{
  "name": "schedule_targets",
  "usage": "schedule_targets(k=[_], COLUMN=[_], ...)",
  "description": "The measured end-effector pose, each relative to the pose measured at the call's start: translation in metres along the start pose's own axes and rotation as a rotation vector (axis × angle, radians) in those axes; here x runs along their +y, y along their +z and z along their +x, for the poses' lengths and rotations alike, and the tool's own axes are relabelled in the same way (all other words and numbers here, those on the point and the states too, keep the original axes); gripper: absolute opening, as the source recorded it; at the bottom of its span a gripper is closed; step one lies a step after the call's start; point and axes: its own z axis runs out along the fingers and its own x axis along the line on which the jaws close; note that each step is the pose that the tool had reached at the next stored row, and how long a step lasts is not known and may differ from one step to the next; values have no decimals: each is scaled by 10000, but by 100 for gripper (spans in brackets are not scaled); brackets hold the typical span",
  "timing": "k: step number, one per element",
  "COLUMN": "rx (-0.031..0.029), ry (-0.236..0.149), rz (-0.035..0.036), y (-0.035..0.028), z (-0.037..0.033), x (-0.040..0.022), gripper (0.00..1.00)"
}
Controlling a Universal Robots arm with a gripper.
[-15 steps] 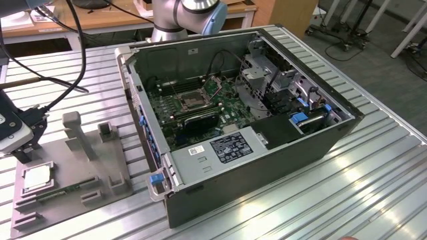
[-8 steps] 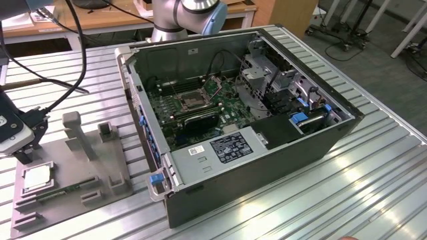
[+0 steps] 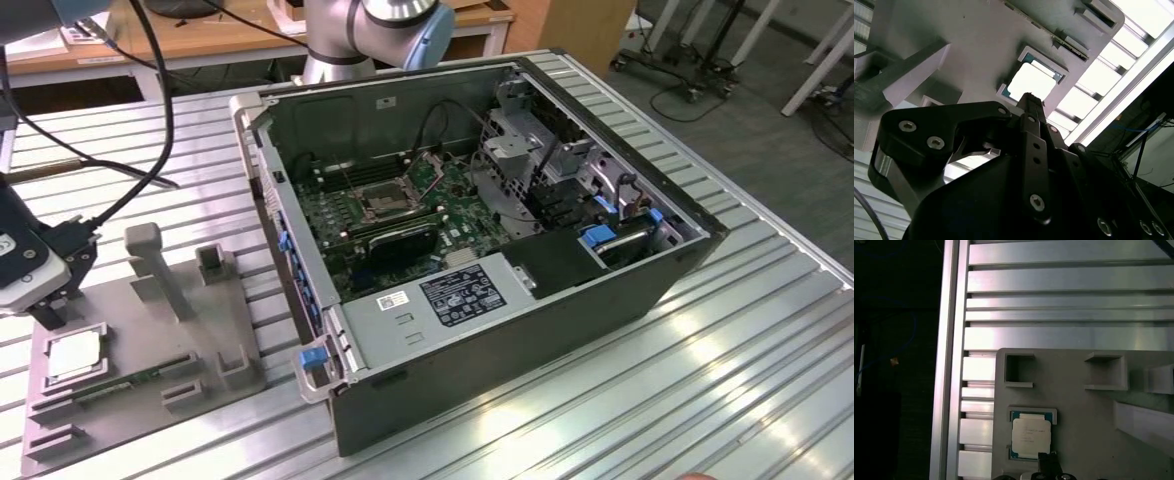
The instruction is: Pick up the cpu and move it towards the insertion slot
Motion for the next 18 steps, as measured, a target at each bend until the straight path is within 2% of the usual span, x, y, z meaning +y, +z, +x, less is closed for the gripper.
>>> schedule_targets(k=[13, 18], rx=[-2, 0], ry=[0, 0], rz=[-1, 0], y=[115, 121], z=[0, 0], x=[-4, -4], gripper=[11, 11])
